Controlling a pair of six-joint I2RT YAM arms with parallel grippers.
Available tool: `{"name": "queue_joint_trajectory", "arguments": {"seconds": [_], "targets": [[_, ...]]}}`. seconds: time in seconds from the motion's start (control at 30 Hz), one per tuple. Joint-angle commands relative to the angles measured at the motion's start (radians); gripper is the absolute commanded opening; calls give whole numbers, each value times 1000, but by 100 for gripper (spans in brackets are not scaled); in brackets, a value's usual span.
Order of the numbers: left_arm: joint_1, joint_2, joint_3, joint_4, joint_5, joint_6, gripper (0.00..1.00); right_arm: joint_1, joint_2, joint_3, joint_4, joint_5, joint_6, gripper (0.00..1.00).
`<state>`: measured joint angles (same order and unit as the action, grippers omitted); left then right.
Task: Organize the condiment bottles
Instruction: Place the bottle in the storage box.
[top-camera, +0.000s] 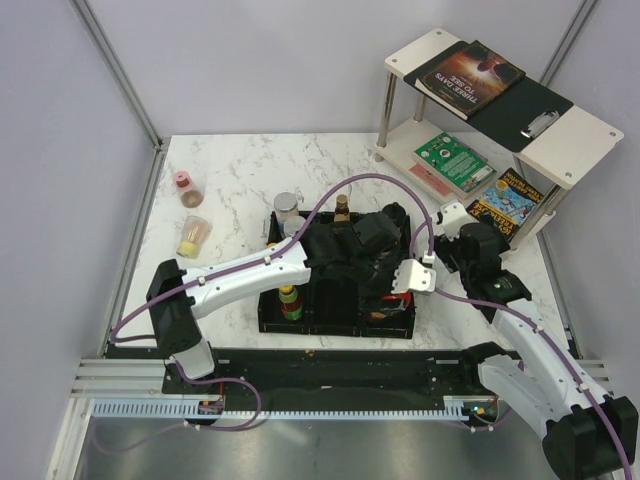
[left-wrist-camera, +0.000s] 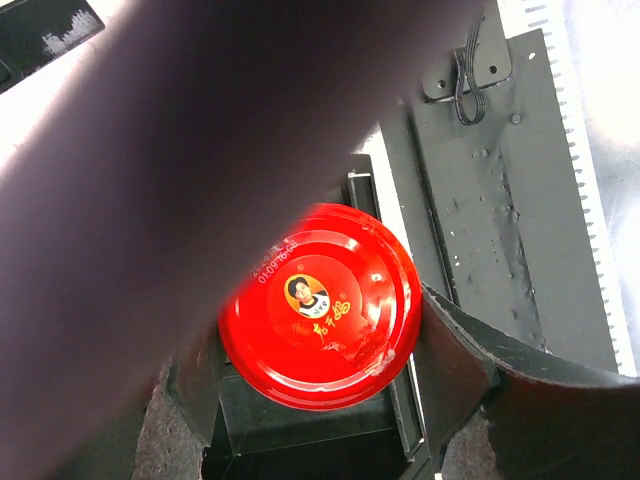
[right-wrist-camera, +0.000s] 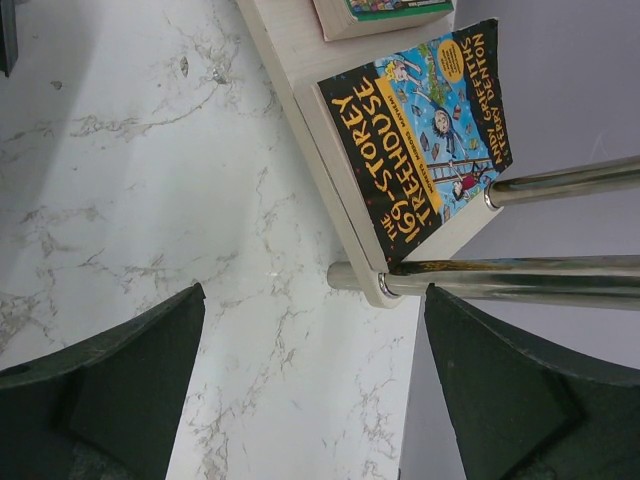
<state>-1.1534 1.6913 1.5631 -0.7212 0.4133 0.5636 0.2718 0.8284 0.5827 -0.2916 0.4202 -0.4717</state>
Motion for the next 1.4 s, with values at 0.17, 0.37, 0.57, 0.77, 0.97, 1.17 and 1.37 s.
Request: {"name": "queue_joint_trajectory", "arguments": {"seconds": [0.17,0.37,0.57,0.77,0.97,1.17,1.37], "targets": [[-14,4,91,86,16,-21,2,-2,-2,5,28,0,5,98],[-17,15,89,85,35,-30,2,-2,-3,5,23,-3,5,98],[-19,33,95,95,50,-37,2,-2,-3,3,22,-6,4,98],[-19,65,83,120,71,-47,2,-2,-5,3,22,-8,4,98],[-19,51,-15,198,41,-42,2,-2,-6,3,16,-17,2,98],[-19,57,-69,250,33,-51,2,-2,-5,3,14,-21,1,98],[-17,51,-149,304,-5,-45,2,-3,-6,2,9,-29,-2,98]]}}
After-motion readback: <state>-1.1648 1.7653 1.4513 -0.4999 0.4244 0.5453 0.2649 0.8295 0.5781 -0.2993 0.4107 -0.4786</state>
